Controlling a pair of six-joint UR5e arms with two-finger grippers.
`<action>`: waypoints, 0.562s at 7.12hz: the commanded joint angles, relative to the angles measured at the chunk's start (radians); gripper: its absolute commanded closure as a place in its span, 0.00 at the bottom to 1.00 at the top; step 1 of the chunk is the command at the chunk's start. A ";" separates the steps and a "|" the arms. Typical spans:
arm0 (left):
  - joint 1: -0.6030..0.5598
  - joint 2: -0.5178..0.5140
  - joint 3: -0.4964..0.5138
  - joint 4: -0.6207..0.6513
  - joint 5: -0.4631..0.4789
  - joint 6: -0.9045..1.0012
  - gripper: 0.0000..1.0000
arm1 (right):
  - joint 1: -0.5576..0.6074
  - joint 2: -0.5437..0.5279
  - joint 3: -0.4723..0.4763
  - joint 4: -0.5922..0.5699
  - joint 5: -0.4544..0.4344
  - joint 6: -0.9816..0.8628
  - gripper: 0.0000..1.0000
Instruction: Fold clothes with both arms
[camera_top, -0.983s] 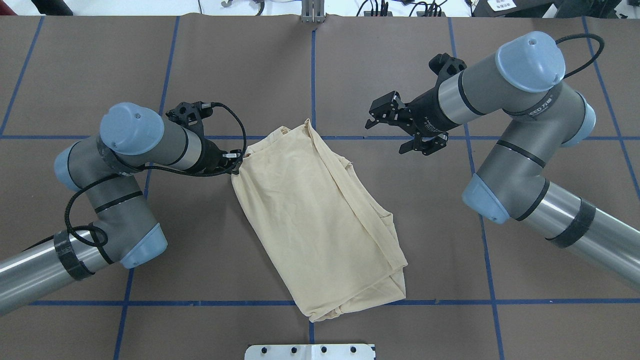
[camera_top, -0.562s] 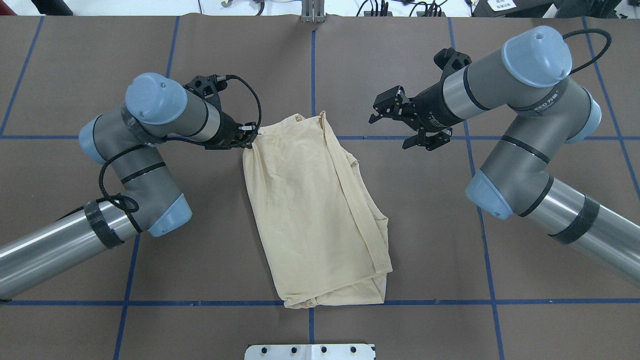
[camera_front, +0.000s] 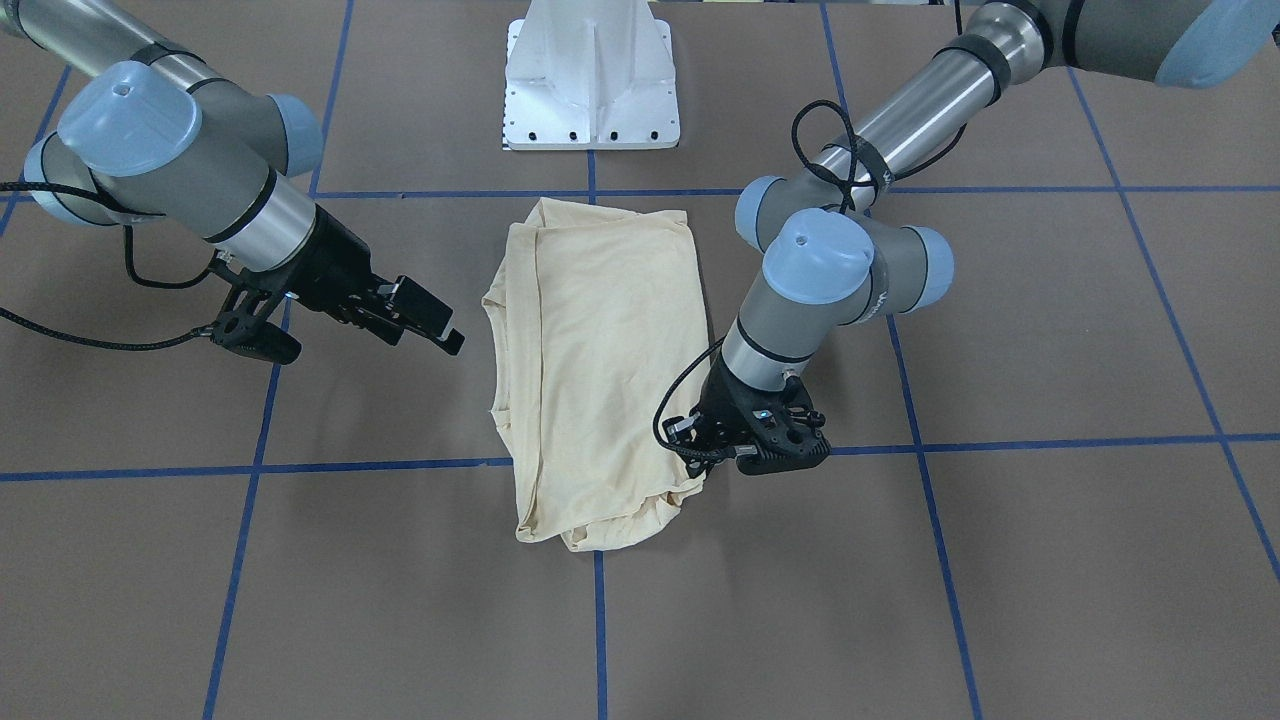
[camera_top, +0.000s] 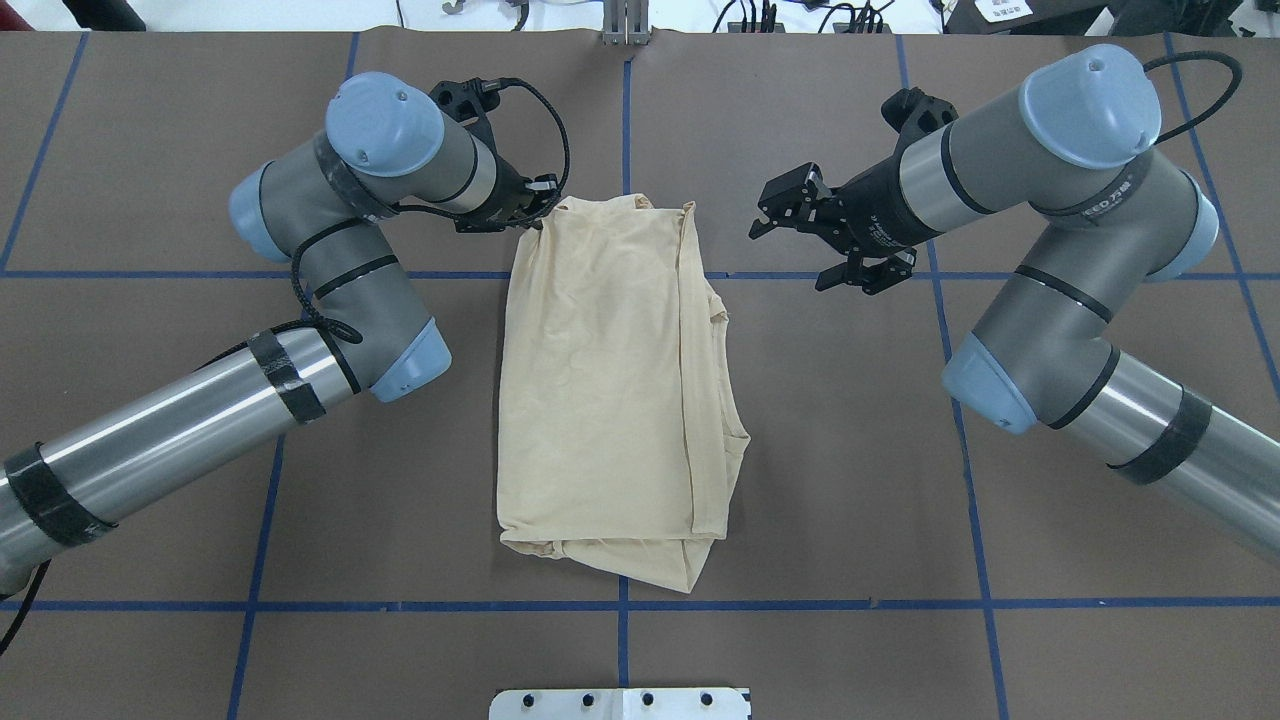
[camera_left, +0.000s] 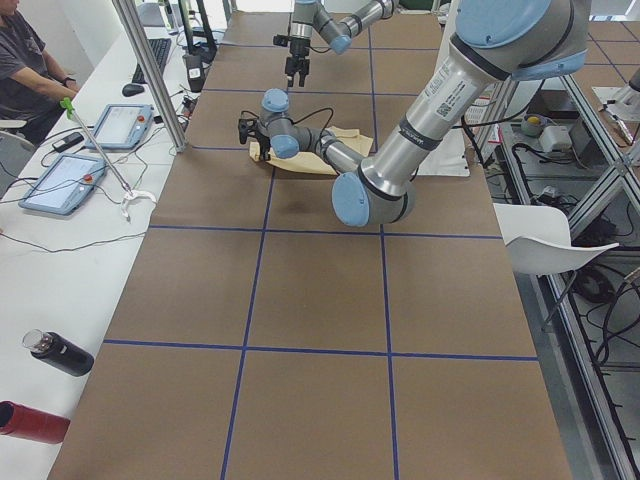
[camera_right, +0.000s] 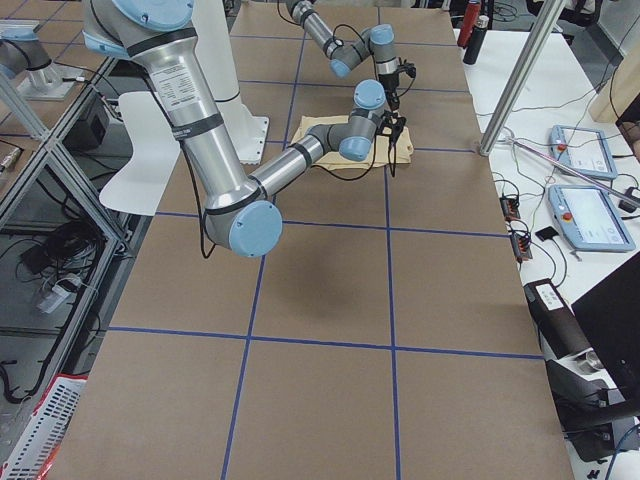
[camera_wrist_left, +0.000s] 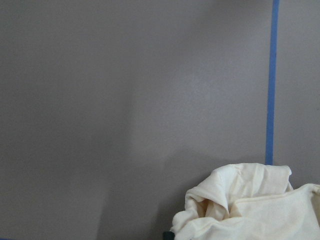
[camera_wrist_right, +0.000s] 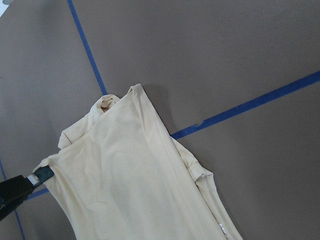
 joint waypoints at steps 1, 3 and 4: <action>-0.017 -0.037 0.089 -0.047 0.045 0.002 1.00 | 0.004 -0.006 0.003 0.000 -0.001 0.000 0.00; -0.035 -0.037 0.145 -0.089 0.051 0.013 1.00 | 0.004 -0.007 0.006 0.000 -0.001 0.000 0.00; -0.035 -0.035 0.145 -0.091 0.080 0.013 1.00 | 0.004 -0.007 0.006 0.000 -0.001 0.000 0.00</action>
